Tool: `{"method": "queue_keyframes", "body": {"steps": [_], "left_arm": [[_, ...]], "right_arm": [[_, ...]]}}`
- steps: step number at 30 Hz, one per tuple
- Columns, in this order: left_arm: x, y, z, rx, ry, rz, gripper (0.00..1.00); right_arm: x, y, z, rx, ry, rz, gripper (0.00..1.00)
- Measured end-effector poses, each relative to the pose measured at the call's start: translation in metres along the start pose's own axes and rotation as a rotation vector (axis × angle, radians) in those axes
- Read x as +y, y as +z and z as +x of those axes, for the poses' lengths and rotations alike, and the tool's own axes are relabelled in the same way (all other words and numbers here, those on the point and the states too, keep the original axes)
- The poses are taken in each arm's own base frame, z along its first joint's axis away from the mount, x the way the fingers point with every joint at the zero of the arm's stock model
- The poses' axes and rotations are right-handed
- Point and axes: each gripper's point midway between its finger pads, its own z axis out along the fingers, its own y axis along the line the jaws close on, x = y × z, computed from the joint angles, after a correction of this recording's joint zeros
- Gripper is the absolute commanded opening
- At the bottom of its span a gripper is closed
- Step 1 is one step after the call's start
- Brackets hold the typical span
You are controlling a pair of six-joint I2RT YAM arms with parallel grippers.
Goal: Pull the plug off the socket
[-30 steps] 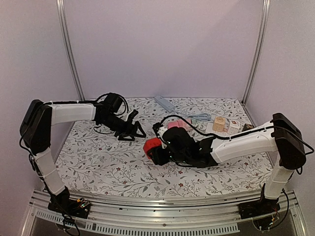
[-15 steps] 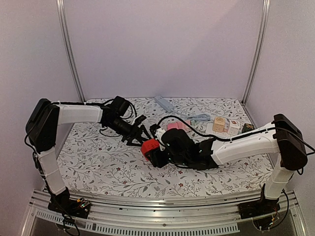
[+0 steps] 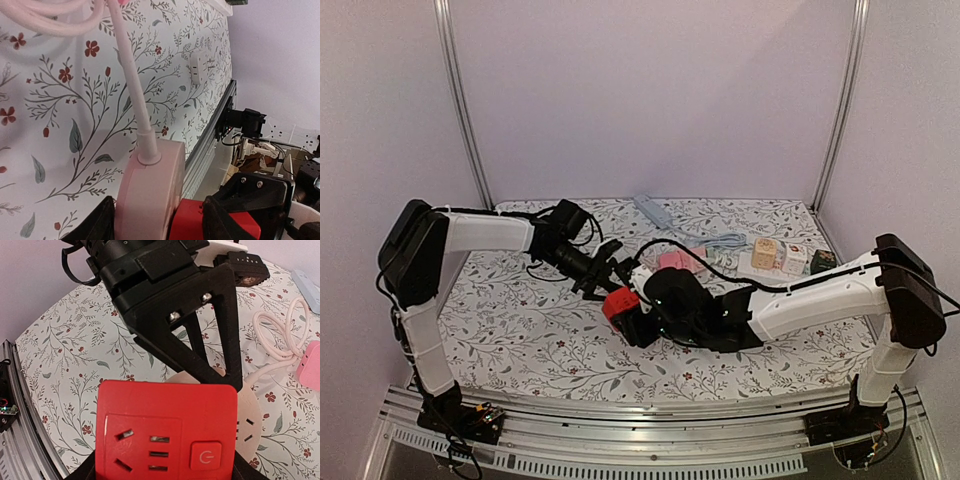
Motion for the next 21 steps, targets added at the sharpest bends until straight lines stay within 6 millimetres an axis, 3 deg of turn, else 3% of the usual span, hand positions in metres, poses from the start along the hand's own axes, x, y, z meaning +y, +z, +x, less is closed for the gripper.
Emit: {"method": "queue_keyframes", "body": {"steps": [4,21], "left_arm": [[-0.0007,0.0024,0.0007,0.01,-0.002,0.008,0.58],[0.0052,0.0063,0.001,0.013,0.031,-0.019,0.29]], "right_arm": [[0.0004,-0.0005,0.0002,-0.002,-0.003,0.006,0.31],[-0.0066,-0.0007,-0.0011,-0.008,0.055,0.038,0.31]]}}
